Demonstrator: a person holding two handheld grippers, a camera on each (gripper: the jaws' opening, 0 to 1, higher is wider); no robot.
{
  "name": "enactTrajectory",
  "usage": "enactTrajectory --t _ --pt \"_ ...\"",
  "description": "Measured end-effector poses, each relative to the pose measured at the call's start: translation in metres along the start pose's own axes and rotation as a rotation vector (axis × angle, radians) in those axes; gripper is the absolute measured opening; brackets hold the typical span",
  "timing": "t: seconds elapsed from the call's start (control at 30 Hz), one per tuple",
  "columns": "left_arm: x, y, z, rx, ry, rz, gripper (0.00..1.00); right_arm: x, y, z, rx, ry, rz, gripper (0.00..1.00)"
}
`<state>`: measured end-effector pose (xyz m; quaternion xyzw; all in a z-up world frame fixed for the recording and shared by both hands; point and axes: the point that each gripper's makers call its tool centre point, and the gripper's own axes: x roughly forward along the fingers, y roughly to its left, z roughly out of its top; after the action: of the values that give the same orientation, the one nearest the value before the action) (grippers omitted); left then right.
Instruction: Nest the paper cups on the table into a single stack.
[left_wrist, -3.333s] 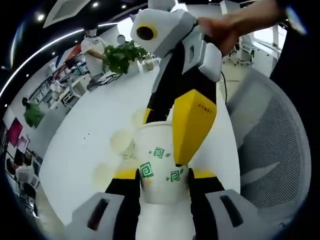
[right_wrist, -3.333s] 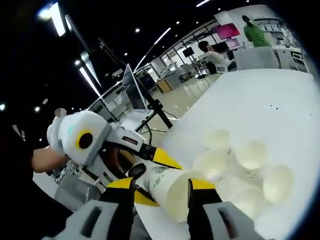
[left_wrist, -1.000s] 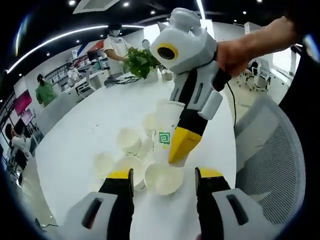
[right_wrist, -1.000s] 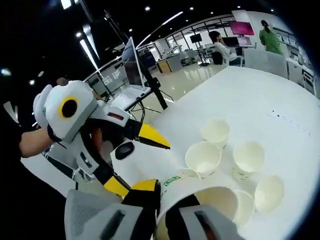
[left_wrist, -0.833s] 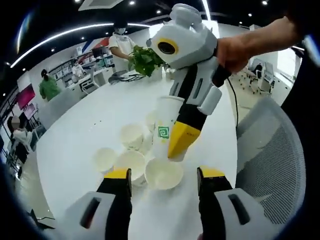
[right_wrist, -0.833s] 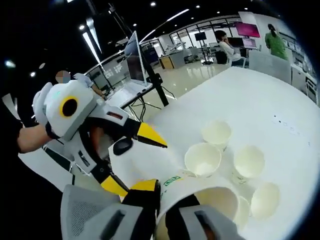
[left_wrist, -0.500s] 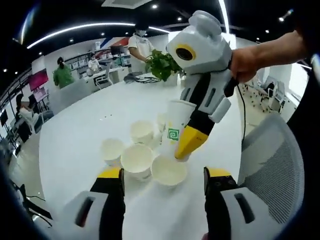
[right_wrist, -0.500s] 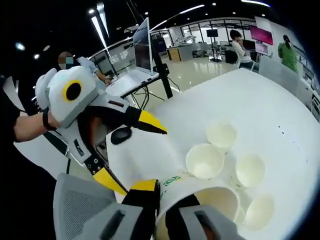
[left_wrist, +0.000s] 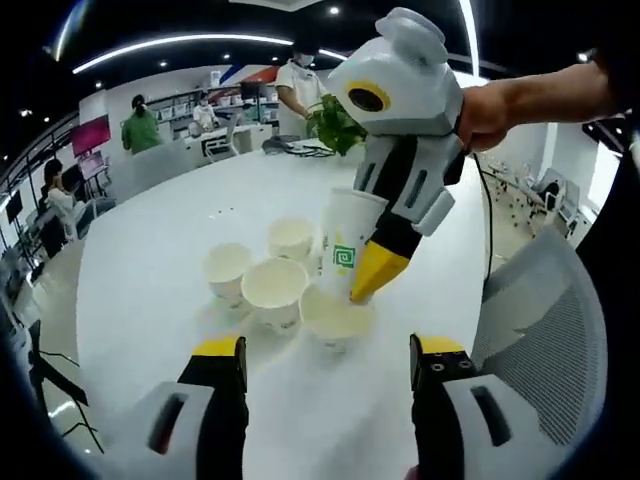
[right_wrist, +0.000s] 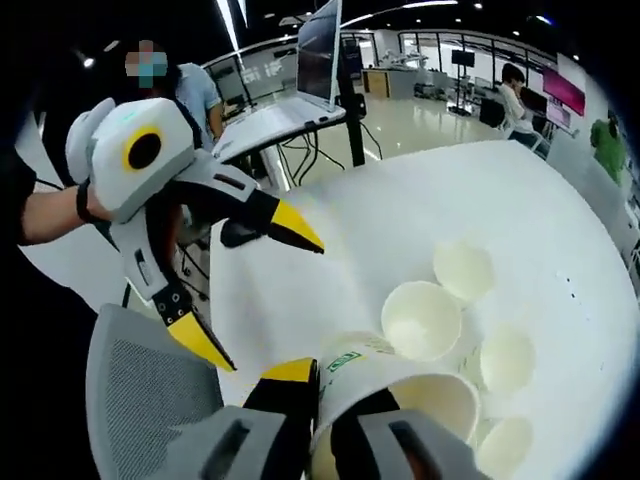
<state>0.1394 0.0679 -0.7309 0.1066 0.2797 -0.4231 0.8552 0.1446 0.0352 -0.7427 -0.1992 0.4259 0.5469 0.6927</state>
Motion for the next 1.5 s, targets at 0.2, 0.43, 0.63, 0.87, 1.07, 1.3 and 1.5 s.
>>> enactTrajectory --t 0.2,0.43,0.63,0.87,1.07,1.3,1.5 --pt "-0.002 0.0 -0.004 -0.009 0.0 0.002 0.64 0.009 -0.004 -0.003 -0.062 0.066 -0.002 0.01" --pt "-0.004 0.003 -0.01 -0.016 0.001 0.01 0.64 0.021 -0.006 -0.009 -0.129 0.146 0.001 0.02" --pt "-0.007 0.003 -0.011 -0.022 -0.003 0.016 0.64 0.028 -0.005 -0.016 -0.206 0.228 0.001 0.02" --pt "-0.009 0.001 -0.011 -0.016 0.0 0.019 0.64 0.032 -0.005 -0.02 -0.252 0.289 0.0 0.02" --pt "-0.007 0.005 -0.016 -0.028 -0.002 0.021 0.64 0.028 -0.002 -0.023 -0.274 0.329 -0.003 0.02" --pt "-0.008 0.005 -0.016 -0.03 -0.004 0.018 0.64 0.029 -0.002 -0.026 -0.277 0.356 0.0 0.02" --pt "-0.011 0.002 -0.016 -0.026 0.003 0.018 0.64 0.036 -0.009 -0.027 -0.293 0.366 0.001 0.05"
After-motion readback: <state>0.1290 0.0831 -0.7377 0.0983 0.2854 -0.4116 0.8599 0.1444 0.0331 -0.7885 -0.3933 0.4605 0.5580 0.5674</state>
